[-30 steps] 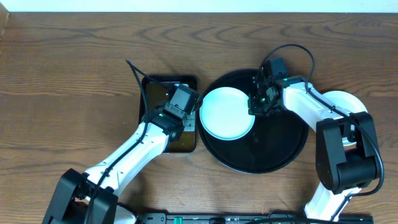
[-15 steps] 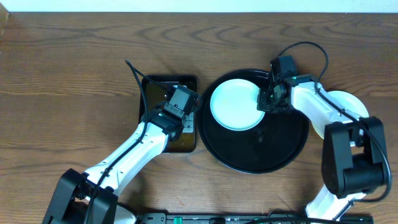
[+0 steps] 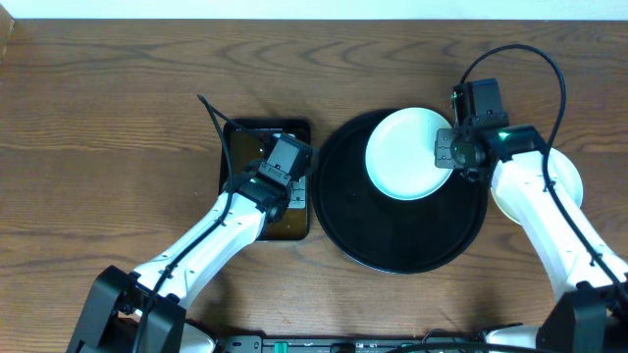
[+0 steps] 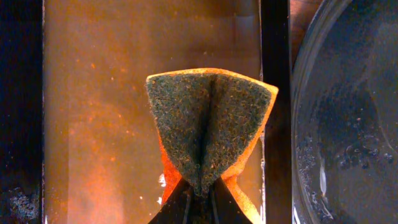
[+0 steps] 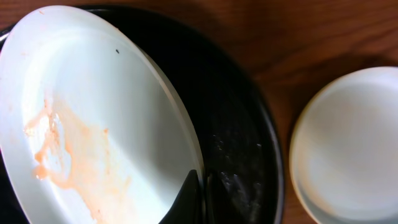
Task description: Clean dirty plates on tray and stack at the side
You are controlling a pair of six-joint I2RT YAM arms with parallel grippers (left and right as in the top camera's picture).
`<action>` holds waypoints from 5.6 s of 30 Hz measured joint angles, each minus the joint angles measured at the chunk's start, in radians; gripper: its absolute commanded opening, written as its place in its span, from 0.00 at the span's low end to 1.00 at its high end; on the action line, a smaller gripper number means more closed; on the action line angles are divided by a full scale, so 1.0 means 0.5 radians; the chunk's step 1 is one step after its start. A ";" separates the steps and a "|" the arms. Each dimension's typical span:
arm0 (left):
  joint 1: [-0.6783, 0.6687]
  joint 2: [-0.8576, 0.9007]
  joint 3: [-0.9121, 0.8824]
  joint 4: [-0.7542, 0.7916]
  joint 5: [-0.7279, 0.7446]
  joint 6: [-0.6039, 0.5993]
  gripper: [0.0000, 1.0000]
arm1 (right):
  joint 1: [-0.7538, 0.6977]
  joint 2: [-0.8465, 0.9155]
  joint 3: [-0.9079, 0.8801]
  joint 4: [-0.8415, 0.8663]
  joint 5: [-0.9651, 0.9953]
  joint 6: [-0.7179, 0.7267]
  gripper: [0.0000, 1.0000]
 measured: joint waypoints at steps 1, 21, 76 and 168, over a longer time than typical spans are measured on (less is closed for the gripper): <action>0.000 0.000 0.000 0.005 0.000 0.000 0.08 | 0.021 -0.021 0.000 -0.014 0.047 -0.014 0.01; 0.127 0.000 0.000 0.016 -0.018 0.000 0.08 | 0.855 -0.220 0.000 -0.175 1.174 -0.199 0.01; 0.144 0.249 -0.003 0.201 -0.028 0.417 0.08 | -0.980 -0.220 0.000 -0.341 0.484 0.301 0.01; 0.144 0.468 -0.002 0.275 -0.105 0.326 0.07 | -1.154 -0.199 -0.002 -0.654 -0.389 -0.028 0.44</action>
